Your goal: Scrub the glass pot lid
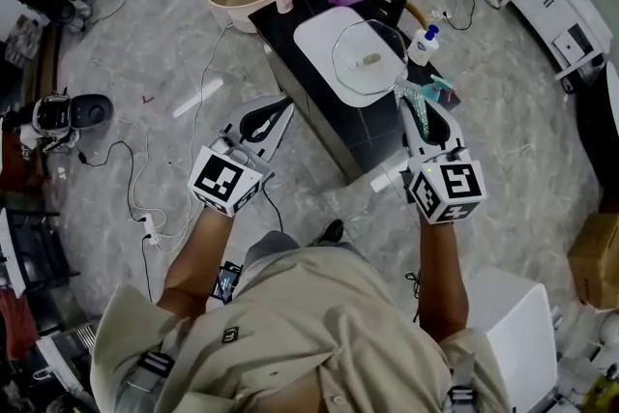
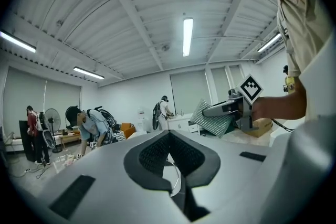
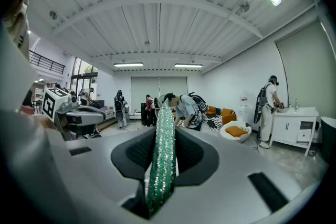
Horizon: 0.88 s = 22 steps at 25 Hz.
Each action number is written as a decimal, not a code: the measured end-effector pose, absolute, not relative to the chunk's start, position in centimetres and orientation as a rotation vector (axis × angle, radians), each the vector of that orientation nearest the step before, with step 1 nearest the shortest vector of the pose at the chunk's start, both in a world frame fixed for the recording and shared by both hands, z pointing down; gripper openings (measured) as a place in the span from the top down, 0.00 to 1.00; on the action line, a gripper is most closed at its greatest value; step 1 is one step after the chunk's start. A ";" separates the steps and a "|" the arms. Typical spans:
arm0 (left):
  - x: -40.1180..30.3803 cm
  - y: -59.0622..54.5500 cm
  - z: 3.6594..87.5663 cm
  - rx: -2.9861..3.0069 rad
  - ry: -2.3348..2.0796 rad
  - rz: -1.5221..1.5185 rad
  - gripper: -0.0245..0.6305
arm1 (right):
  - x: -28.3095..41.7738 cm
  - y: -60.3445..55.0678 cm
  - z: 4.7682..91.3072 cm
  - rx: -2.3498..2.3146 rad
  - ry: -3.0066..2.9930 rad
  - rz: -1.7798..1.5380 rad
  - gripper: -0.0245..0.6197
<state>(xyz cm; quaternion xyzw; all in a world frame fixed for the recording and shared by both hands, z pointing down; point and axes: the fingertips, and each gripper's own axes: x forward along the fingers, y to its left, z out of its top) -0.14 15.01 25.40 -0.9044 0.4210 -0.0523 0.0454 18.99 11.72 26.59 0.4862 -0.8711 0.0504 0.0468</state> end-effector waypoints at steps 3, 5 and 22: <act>0.6 13.0 25.8 -2.764 1.296 -0.185 0.94 | 20.3 9.7 27.6 1.497 -2.653 0.193 0.83; 0.7 11.7 26.5 -2.760 1.291 -0.205 0.94 | 20.8 8.6 28.4 1.499 -2.640 0.212 0.83; 4.8 -10.9 29.6 -2.996 0.848 -0.068 0.94 | 22.6 -3.7 31.8 1.799 -2.275 0.272 0.82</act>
